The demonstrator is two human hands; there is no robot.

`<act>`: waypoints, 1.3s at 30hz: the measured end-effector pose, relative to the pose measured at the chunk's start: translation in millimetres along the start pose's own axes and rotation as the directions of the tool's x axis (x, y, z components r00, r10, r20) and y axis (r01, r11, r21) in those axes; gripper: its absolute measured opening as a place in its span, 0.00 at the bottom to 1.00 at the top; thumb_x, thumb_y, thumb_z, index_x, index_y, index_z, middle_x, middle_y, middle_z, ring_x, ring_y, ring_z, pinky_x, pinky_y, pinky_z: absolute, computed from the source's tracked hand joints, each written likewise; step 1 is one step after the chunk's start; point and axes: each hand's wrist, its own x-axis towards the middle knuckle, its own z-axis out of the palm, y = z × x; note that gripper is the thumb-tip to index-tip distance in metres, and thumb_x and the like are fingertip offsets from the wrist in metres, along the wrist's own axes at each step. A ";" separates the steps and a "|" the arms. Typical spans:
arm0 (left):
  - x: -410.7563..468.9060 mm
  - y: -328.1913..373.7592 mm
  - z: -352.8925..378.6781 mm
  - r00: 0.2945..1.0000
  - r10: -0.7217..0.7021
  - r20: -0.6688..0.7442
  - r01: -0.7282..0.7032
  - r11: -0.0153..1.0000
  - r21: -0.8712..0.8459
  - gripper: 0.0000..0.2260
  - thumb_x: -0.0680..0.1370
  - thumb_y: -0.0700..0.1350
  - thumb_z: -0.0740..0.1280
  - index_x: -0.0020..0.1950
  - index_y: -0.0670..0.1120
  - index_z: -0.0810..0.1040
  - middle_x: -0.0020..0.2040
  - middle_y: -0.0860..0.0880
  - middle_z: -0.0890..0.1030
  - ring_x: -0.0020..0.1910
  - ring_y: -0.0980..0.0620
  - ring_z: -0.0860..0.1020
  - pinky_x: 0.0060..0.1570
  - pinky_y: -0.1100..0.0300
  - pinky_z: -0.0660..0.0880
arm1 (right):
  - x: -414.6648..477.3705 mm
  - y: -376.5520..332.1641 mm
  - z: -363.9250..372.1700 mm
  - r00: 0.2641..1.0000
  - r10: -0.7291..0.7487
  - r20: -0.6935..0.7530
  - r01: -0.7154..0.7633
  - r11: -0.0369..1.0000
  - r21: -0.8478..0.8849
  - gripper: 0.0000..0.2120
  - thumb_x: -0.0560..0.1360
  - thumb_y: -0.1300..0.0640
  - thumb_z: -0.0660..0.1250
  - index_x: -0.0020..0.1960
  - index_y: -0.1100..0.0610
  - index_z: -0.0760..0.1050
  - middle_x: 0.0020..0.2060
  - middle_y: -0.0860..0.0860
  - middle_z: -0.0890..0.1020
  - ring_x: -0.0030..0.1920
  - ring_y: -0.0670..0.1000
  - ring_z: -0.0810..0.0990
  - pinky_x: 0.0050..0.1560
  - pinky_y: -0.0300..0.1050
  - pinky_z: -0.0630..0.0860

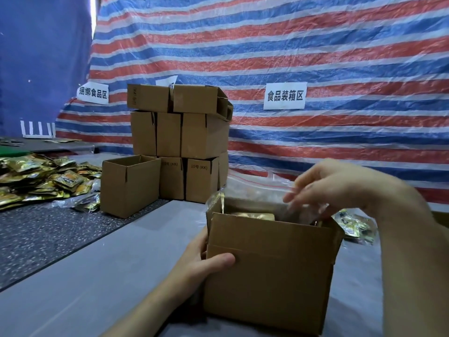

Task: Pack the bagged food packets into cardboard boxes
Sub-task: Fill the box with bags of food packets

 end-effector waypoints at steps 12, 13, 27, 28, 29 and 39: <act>-0.3 -0.9 -0.8 1.000 -0.001 -0.006 0.001 1.000 0.015 0.38 0.62 0.60 0.83 0.66 0.45 0.77 0.59 0.43 0.85 0.57 0.44 0.84 0.51 0.57 0.81 | 6.0 5.1 -5.8 0.960 -0.128 -0.248 0.154 0.984 0.089 0.18 0.76 0.74 0.63 0.41 0.56 0.85 0.36 0.50 0.87 0.38 0.48 0.86 0.42 0.44 0.80; 0.1 -0.8 -0.7 1.000 -0.003 -0.003 0.003 1.000 0.013 0.38 0.62 0.60 0.83 0.66 0.44 0.76 0.59 0.43 0.85 0.57 0.44 0.84 0.51 0.57 0.81 | 7.0 4.9 -5.3 0.960 -0.153 -0.233 0.173 0.983 0.067 0.16 0.75 0.72 0.67 0.41 0.55 0.86 0.36 0.49 0.87 0.39 0.48 0.85 0.40 0.42 0.80; 0.2 0.6 -0.7 1.000 -0.022 -0.022 0.023 0.999 0.049 0.40 0.61 0.62 0.82 0.67 0.47 0.76 0.58 0.45 0.85 0.57 0.46 0.84 0.50 0.58 0.82 | 22.3 -18.6 33.3 0.980 0.039 0.196 0.038 0.926 -0.376 0.20 0.79 0.36 0.63 0.55 0.51 0.83 0.49 0.46 0.83 0.54 0.47 0.81 0.58 0.45 0.78; 0.4 0.7 -1.1 0.999 -0.023 -0.023 0.024 0.998 0.053 0.40 0.61 0.62 0.82 0.67 0.46 0.75 0.59 0.45 0.85 0.58 0.45 0.84 0.50 0.57 0.81 | 24.9 -19.4 37.7 0.978 0.063 0.198 0.020 0.921 -0.389 0.22 0.79 0.34 0.60 0.55 0.50 0.81 0.50 0.45 0.81 0.57 0.47 0.80 0.62 0.47 0.76; 0.6 0.7 -1.3 0.999 -0.023 -0.023 0.024 0.998 0.061 0.41 0.61 0.63 0.82 0.67 0.46 0.75 0.59 0.45 0.85 0.58 0.45 0.84 0.51 0.57 0.81 | 27.2 -19.4 40.7 0.976 0.080 0.203 -0.003 0.936 -0.352 0.24 0.79 0.33 0.58 0.52 0.50 0.81 0.50 0.45 0.82 0.57 0.48 0.81 0.63 0.47 0.76; 0.8 0.8 -1.2 0.999 -0.024 -0.035 0.027 0.995 0.099 0.34 0.64 0.61 0.80 0.65 0.48 0.78 0.57 0.46 0.85 0.56 0.47 0.84 0.49 0.60 0.81 | 35.9 -16.9 60.1 0.968 0.104 0.230 -0.061 0.980 -0.189 0.29 0.82 0.33 0.51 0.73 0.50 0.71 0.71 0.50 0.73 0.71 0.51 0.71 0.67 0.45 0.64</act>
